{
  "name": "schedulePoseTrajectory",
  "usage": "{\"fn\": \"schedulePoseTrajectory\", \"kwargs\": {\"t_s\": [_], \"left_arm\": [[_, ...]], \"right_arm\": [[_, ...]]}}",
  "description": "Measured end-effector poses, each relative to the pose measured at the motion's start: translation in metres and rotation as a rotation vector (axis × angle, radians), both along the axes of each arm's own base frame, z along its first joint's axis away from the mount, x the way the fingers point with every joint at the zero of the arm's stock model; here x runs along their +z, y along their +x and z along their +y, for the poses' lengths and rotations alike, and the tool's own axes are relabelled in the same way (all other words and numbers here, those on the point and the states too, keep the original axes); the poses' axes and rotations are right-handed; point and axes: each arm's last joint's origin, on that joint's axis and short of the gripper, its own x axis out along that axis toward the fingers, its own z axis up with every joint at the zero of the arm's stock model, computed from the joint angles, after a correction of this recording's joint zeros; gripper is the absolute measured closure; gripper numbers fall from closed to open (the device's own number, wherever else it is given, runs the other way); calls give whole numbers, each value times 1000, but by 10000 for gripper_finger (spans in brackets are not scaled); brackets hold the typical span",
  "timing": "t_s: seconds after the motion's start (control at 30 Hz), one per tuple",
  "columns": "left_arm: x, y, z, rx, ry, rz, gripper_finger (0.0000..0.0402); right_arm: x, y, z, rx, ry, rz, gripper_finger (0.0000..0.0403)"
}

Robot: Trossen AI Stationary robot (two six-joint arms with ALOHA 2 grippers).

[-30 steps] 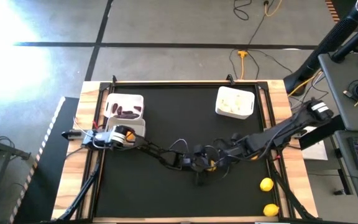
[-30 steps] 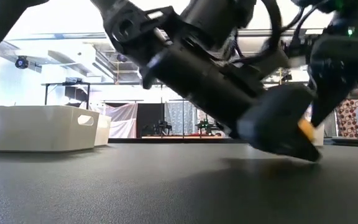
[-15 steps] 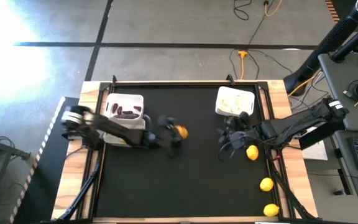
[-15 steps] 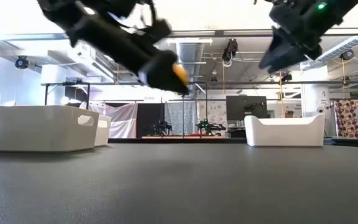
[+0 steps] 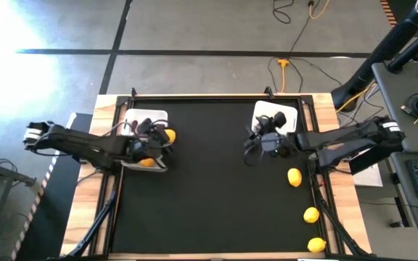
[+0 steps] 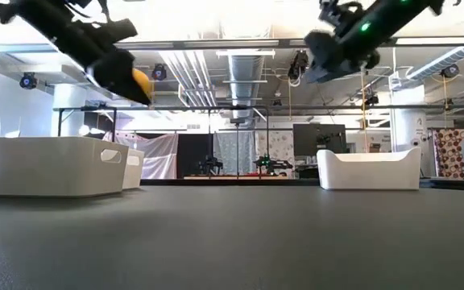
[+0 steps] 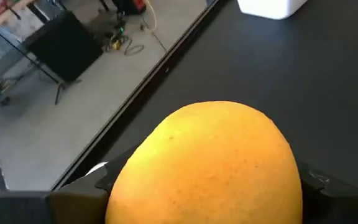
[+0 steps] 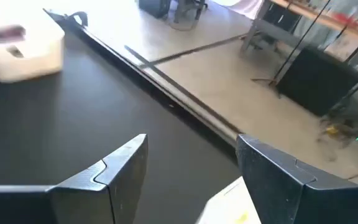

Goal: Sort produce into baskets
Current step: Put the lemon into the bottom gray bin

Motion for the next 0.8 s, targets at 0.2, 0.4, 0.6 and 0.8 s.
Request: {"fn": "schedulePoseTrajectory", "kwargs": {"t_s": [0.2, 0.4, 0.6, 0.8], "left_arm": [[12, -29, -1, -27, -244, 169, 162], [2, -44, -5, 68, -525, 214, 162], [-25, -45, -4, 174, -543, 270, 153], [-40, -40, -4, 280, -545, 290, 110]], "right_arm": [[-8, 17, -40, 17, -86, 100, 165], [-19, 33, -74, 110, -85, 78, 165], [-21, 44, -81, 147, -111, 145, 165], [-8, 45, -79, 155, -69, 232, 165]]}}
